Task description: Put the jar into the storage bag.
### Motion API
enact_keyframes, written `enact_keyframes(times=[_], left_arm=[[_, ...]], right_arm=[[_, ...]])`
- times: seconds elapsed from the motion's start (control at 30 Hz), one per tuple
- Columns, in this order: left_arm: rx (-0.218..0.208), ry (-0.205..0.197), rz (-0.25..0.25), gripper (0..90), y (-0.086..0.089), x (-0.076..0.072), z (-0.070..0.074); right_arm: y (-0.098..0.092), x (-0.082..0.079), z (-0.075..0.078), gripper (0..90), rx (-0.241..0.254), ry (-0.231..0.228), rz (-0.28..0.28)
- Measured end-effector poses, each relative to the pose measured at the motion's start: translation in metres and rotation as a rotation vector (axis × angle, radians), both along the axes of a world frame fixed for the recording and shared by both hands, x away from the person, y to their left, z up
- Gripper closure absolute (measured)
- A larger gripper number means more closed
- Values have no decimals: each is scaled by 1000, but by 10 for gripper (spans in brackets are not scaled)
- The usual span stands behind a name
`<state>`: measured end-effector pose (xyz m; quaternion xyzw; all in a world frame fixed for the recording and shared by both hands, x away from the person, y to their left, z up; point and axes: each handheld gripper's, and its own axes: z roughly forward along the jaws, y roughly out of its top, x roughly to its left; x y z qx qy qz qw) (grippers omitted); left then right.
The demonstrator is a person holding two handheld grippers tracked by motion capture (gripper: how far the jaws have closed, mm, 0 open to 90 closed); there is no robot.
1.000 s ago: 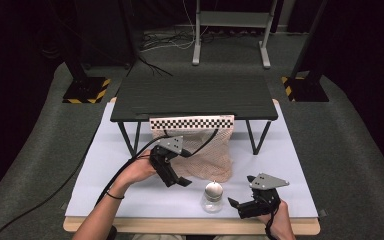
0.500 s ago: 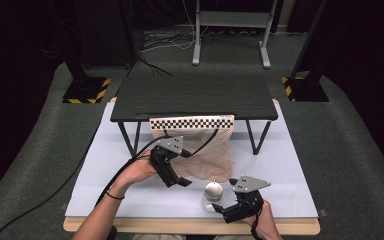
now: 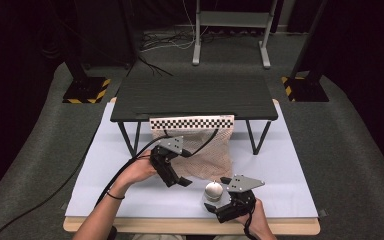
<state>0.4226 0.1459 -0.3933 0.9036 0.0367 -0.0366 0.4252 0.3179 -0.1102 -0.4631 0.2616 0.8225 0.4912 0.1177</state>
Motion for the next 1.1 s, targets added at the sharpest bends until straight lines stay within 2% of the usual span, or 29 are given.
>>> enact_keyframes(times=[0.13, 0.33, 0.57, 0.63, 1.1], left_arm=[[-1, 0, 0, 0, 0, 0, 0], [-2, 2, 0, 0, 0, 0, 0], [-1, 0, -3, 0, 0, 0, 0], [0, -1, -3, 0, 0, -1, 0], [2, -4, -2, 0, 0, -1, 0]], right_arm=[[7, 1, -3, 11, -7, 2, -6], [12, 2, -5, 225, -1, -13, -21], [9, 0, -5, 369, 50, -34, -45], [7, -1, -4, 380, 65, -44, -48], [8, -7, 0, 391, 69, -91, -62]])
